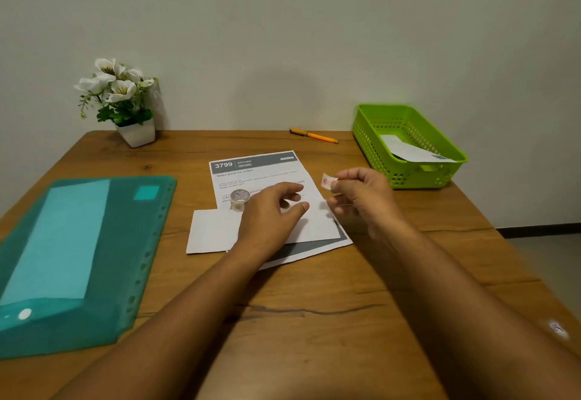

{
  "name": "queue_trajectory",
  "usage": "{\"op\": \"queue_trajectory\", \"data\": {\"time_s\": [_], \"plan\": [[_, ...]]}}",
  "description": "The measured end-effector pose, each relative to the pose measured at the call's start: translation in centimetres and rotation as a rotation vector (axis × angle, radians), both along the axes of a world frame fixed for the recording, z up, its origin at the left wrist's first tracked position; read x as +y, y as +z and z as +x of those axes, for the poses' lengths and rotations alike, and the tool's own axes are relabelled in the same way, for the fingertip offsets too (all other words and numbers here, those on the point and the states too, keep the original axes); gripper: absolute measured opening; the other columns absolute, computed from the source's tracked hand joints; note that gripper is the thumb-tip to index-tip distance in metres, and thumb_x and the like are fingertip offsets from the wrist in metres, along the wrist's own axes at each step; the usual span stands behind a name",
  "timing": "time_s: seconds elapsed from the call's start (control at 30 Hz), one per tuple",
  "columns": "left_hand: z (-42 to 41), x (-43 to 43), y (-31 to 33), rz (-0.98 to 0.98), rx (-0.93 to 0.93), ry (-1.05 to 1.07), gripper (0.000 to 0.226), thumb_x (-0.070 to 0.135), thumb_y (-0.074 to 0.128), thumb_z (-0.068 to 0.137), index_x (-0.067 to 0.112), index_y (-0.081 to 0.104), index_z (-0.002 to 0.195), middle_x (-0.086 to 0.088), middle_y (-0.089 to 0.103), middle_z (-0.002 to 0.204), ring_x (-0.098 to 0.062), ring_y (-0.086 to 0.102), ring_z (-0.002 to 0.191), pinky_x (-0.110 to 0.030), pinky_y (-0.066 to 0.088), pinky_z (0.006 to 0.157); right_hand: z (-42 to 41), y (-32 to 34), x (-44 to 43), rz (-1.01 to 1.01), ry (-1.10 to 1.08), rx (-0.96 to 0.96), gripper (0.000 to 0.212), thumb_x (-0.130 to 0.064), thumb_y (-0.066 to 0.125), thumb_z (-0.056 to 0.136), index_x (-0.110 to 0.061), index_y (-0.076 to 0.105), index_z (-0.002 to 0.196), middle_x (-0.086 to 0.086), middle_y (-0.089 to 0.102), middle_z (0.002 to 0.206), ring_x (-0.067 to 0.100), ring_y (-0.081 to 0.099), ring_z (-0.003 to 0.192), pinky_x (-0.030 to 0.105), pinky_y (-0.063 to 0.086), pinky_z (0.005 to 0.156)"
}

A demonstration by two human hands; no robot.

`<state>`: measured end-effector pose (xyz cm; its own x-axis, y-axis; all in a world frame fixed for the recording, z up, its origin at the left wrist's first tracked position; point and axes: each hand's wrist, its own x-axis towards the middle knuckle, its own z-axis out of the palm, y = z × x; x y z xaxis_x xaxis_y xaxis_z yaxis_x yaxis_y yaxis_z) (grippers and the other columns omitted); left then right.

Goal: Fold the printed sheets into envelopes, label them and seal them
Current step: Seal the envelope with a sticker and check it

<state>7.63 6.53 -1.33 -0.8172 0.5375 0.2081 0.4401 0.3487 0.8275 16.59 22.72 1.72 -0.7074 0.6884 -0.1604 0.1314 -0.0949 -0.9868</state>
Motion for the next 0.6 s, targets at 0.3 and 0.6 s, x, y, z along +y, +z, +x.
{"op": "queue_trajectory", "data": {"time_s": [0.3, 0.6], "plan": [[-1.6, 1.7, -2.6, -0.332, 0.350, -0.067, 0.042, 0.045, 0.068, 0.093, 0.028, 0.065, 0.132, 0.005, 0.064, 0.134, -0.019, 0.049, 0.126, -0.042, 0.044, 0.104, -1.0, -2.3, 1.5, 0.192, 0.062, -0.276, 0.012, -0.006, 0.071, 0.091, -0.012, 0.067, 0.101, 0.016, 0.077, 0.087, 0.023, 0.073, 0.070, 0.035, 0.058, 0.061], [-1.9, 1.6, -3.0, -0.301, 0.349, -0.086, 0.040, 0.029, 0.063, 0.094, 0.025, 0.062, 0.134, 0.003, 0.065, 0.131, -0.021, 0.049, 0.124, -0.045, 0.044, 0.104, -3.7, -3.1, 0.3, 0.434, 0.083, -0.396, 0.015, -0.018, 0.081, 0.082, -0.024, 0.068, 0.088, 0.001, 0.075, 0.084, 0.023, 0.073, 0.082, 0.051, 0.063, 0.080]]}}
